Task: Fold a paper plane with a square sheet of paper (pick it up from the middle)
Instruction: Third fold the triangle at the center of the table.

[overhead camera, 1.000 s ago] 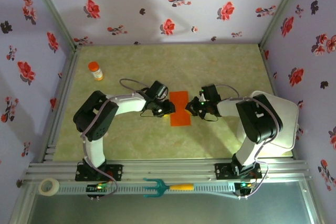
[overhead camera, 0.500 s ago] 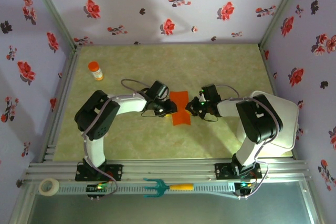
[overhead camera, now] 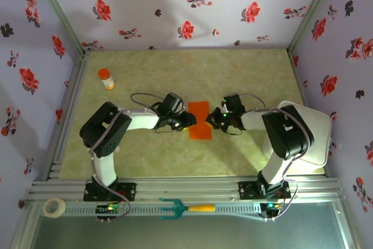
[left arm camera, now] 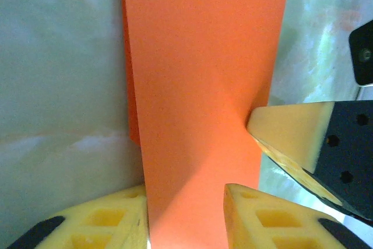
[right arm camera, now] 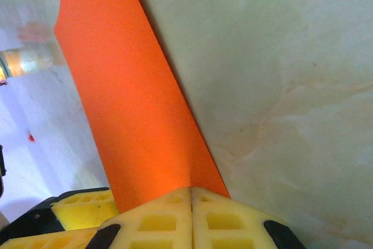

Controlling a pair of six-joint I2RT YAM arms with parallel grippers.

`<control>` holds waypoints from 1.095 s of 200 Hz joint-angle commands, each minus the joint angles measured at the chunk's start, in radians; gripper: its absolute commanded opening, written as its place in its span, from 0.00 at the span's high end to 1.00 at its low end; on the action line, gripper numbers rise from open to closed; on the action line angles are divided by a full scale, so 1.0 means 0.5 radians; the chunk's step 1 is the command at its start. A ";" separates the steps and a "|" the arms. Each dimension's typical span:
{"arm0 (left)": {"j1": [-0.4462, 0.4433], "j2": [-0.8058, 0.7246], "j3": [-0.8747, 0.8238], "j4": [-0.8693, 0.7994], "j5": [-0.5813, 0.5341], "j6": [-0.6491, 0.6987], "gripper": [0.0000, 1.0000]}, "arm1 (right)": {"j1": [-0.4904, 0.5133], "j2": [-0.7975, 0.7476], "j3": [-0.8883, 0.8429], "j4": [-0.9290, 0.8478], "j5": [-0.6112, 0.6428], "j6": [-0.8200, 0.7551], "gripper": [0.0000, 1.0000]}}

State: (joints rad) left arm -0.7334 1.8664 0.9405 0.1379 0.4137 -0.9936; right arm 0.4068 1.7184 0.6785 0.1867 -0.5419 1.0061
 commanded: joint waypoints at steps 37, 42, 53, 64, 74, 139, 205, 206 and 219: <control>0.034 -0.074 -0.079 0.170 0.008 -0.065 0.66 | 0.013 0.027 -0.072 -0.183 0.108 0.003 0.92; 0.035 -0.073 -0.080 0.165 0.010 -0.065 0.67 | 0.013 0.029 -0.073 -0.182 0.105 0.005 0.92; 0.034 -0.072 -0.080 0.158 0.010 -0.065 0.73 | 0.012 0.023 -0.074 -0.177 0.100 0.003 0.91; 0.034 -0.070 -0.080 0.160 0.017 -0.067 0.78 | 0.013 0.023 -0.071 -0.174 0.096 0.004 0.91; 0.034 -0.073 -0.080 0.164 0.019 -0.068 0.80 | 0.014 0.020 -0.070 -0.173 0.094 0.000 0.91; 0.044 -0.133 -0.109 0.106 0.011 -0.073 1.00 | 0.012 -0.173 -0.082 -0.056 0.037 -0.109 0.82; 0.118 -0.326 -0.253 0.005 0.058 -0.088 1.00 | 0.244 -0.760 -0.088 -0.380 0.381 -0.900 0.57; 0.119 -0.326 -0.254 0.003 0.058 -0.087 1.00 | 0.255 -0.765 -0.092 -0.377 0.389 -0.915 0.56; 0.121 -0.336 -0.252 -0.026 0.070 -0.079 1.00 | 0.413 -0.824 -0.146 -0.299 0.512 -1.090 0.55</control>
State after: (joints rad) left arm -0.6807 1.7294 0.8261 0.1711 0.4229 -1.0271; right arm 0.4992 1.3586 0.6399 0.0532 -0.4156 0.6956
